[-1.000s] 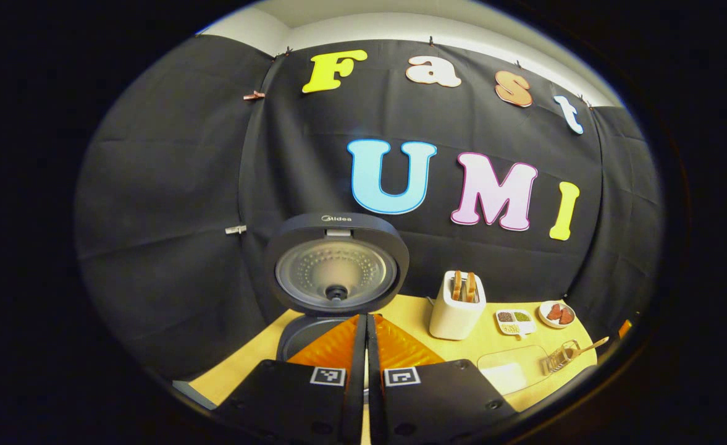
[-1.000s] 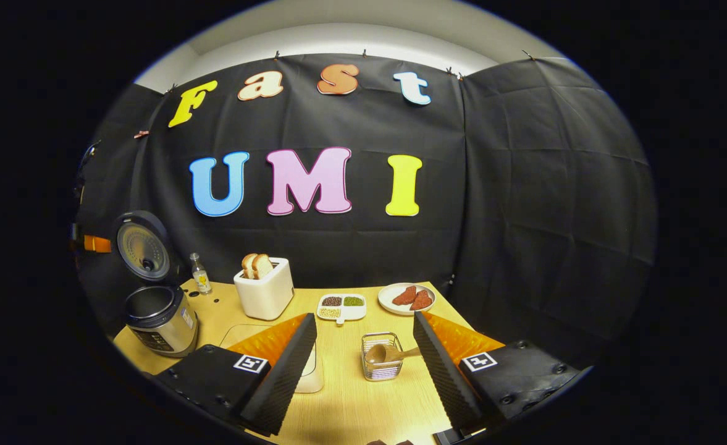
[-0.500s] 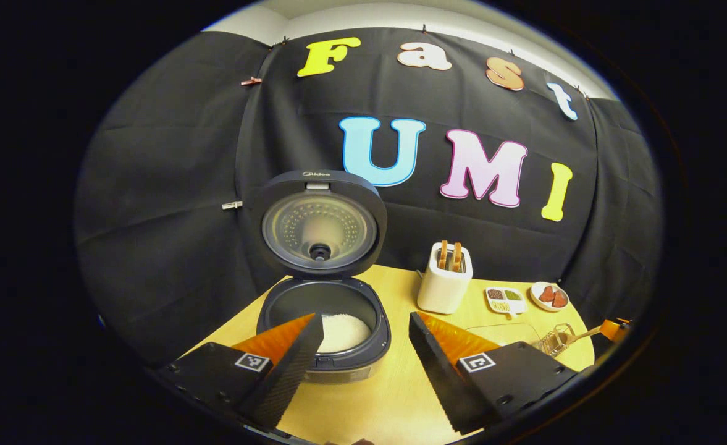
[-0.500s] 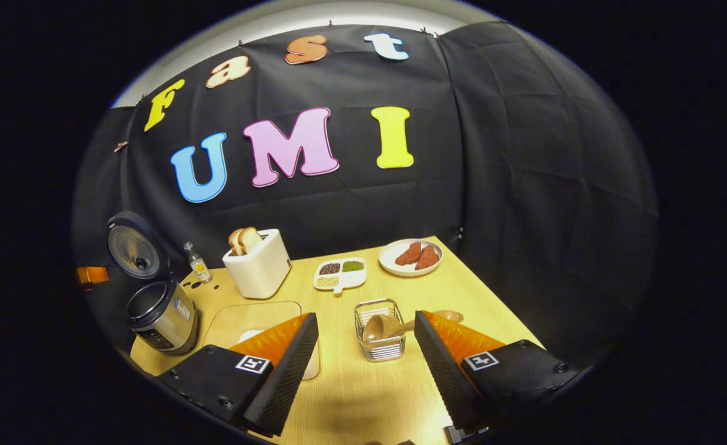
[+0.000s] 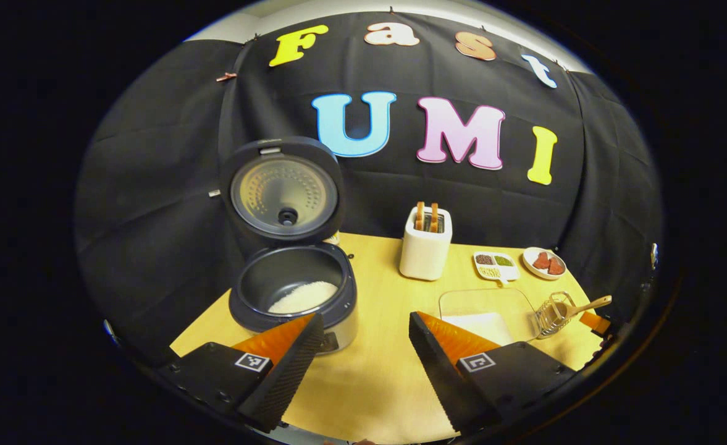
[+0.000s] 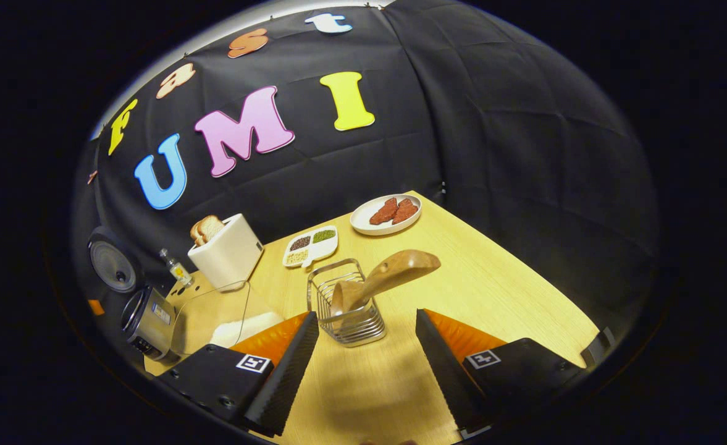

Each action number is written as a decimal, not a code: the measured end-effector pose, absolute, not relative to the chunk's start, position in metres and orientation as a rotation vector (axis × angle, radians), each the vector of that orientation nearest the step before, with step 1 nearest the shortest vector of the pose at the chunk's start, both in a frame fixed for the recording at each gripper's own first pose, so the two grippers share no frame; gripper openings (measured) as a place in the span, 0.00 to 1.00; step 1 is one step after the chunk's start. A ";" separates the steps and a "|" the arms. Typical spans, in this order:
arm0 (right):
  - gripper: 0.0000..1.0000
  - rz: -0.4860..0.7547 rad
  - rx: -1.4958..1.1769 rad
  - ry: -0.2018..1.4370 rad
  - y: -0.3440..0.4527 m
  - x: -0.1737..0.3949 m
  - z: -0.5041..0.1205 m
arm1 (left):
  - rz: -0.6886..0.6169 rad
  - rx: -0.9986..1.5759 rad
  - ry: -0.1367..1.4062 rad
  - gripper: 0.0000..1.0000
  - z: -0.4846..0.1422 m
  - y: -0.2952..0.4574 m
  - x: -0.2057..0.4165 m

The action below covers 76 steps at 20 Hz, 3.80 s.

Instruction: Close the left gripper, press the button to open the rice cooker; take a wooden spoon from the chopstick holder with the right hand, scoop a spoonful of rice and pour it into the rice cooker, then put the wooden spoon back into the chopstick holder.

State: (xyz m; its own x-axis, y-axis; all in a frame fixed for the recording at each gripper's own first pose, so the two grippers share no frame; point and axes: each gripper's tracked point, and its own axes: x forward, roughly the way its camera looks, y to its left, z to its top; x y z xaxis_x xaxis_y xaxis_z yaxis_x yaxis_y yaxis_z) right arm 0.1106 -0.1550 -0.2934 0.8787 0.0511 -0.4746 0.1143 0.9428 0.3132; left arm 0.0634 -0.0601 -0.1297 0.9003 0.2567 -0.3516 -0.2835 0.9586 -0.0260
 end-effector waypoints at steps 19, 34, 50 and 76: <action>0.26 -0.056 0.527 0.508 -0.152 0.191 -0.290 | 0.193 -0.007 0.469 0.98 -0.168 -0.140 0.065; 0.19 0.040 0.349 0.349 -0.093 0.199 -0.162 | 0.141 -0.046 0.351 0.98 -0.152 -0.078 0.043; 0.19 0.253 0.175 0.380 0.080 0.193 -0.198 | 0.034 -0.225 0.335 0.96 -0.184 0.002 0.053; 0.19 0.187 0.536 0.686 0.142 0.144 -0.289 | 0.074 -0.281 0.422 0.96 -0.241 0.030 0.039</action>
State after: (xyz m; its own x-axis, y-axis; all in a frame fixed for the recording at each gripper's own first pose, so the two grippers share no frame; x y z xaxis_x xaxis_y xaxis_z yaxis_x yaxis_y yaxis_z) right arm 0.1443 0.1419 -0.2890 0.7636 0.3354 -0.5517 0.0082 0.8494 0.5277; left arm 0.0392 0.0300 -0.2412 0.9100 0.0129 -0.4144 -0.1292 0.9586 -0.2539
